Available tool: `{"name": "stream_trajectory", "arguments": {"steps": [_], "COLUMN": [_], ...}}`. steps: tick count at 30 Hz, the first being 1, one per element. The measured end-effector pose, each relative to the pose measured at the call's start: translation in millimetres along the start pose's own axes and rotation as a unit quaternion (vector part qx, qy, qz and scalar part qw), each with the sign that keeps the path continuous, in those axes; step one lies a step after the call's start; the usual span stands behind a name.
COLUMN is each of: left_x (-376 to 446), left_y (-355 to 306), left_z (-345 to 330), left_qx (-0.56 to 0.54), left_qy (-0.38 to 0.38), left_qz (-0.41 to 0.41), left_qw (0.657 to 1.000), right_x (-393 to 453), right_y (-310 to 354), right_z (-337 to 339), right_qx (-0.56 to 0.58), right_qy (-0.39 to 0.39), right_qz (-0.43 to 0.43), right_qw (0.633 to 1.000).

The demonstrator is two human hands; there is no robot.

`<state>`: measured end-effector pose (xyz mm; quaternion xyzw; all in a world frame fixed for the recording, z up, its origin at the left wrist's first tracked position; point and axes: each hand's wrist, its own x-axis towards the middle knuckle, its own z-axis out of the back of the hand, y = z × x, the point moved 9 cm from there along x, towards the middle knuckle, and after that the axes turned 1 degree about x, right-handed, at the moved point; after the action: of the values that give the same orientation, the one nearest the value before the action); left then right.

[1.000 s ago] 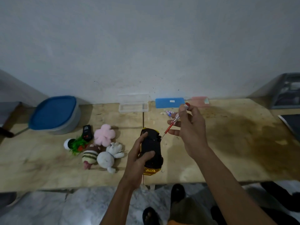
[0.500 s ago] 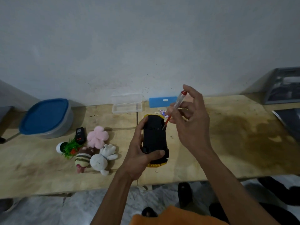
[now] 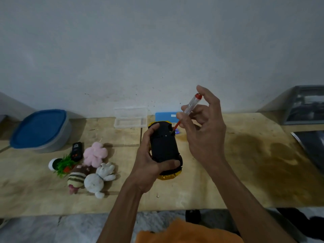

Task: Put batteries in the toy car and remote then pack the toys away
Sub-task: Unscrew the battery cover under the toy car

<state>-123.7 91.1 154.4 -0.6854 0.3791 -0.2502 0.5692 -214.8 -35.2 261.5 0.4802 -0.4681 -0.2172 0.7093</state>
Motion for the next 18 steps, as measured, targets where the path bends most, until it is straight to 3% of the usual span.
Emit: {"name": "stream_trajectory", "arguments": {"steps": [8, 18], "left_x": [-5.2, -5.5], "left_y": [-17.6, -22.1], "left_z": [2.5, 6.8], "left_qx": [0.067, 0.037], "left_qy": [0.006, 0.027], "left_qz": [-0.043, -0.027], "left_qw": [0.997, 0.999], "right_x": [-4.0, -7.7], "right_y": [-1.0, -2.9], "right_z": [-13.4, -15.8], "right_qx": [0.017, 0.027], "right_qy": [0.013, -0.003], "right_qz": [-0.002, -0.020], "right_qw": [1.000, 0.999]}}
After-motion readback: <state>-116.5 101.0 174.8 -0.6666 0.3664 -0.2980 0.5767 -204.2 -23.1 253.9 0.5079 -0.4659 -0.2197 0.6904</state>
